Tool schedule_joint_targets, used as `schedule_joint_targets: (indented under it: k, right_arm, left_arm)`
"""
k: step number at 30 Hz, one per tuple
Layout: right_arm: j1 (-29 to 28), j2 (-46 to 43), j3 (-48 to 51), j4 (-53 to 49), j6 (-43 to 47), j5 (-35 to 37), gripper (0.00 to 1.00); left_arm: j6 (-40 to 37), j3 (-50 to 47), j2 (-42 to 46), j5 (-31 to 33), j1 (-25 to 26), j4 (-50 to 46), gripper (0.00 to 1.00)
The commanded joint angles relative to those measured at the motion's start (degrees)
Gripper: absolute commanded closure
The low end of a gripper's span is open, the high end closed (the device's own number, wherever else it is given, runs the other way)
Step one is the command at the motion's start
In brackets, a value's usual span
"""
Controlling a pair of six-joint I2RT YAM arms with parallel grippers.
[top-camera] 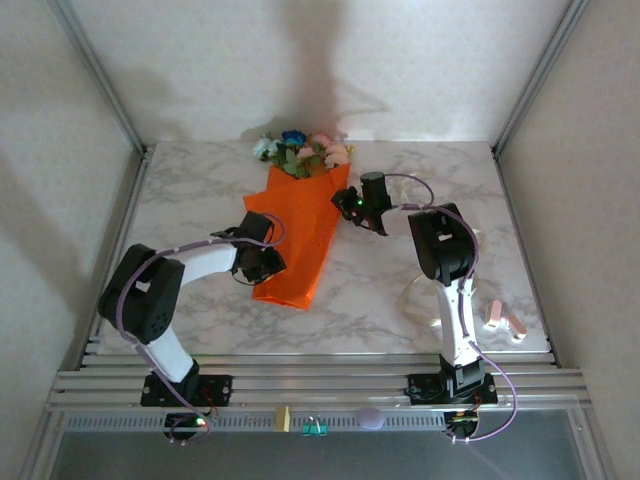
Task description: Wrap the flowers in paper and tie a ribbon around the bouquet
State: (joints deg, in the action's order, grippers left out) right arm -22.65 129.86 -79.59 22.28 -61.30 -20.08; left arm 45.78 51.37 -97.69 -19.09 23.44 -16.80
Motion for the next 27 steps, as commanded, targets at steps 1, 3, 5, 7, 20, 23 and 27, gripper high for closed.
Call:
schedule_joint_targets:
  k: [1, 3, 5, 7, 20, 23, 27]
  right_arm:
    - [1.18, 1.24, -1.30, -1.19, 0.29, 2.14, 0.69]
    - [1.72, 2.07, -2.62, -1.60, 0.26, 2.03, 0.67]
    - [2.23, 2.79, -4.06, -1.97, 0.29, 1.97, 0.70]
    - [2.66, 3.41, -5.19, -2.42, 0.21, 1.97, 0.91]
    - [4.41, 6.84, -11.11, -2.99, -0.14, 1.51, 0.70]
    - [4.97, 7.54, -12.50, -3.64, 0.03, 1.36, 0.91]
    - [5.59, 8.55, -14.71, -4.44, 0.48, 0.45, 0.95]
  left_arm:
    - [-2.21, -1.03, -2.91, 1.68, 0.03, -0.37, 0.70]
    - [-2.88, -1.85, -3.53, 2.03, 0.03, -0.42, 0.72]
    - [-3.15, -2.78, -3.64, 2.04, 0.07, -0.18, 0.73]
    - [-3.14, -3.44, -3.73, 2.04, 0.11, 0.13, 0.74]
    - [-3.80, -3.03, -4.53, 1.87, 0.07, -0.19, 0.76]
    - [-3.78, -3.03, -4.62, 1.78, 0.10, -0.25, 0.76]
    - [-3.80, -2.99, -4.78, 1.58, 0.10, -0.30, 0.76]
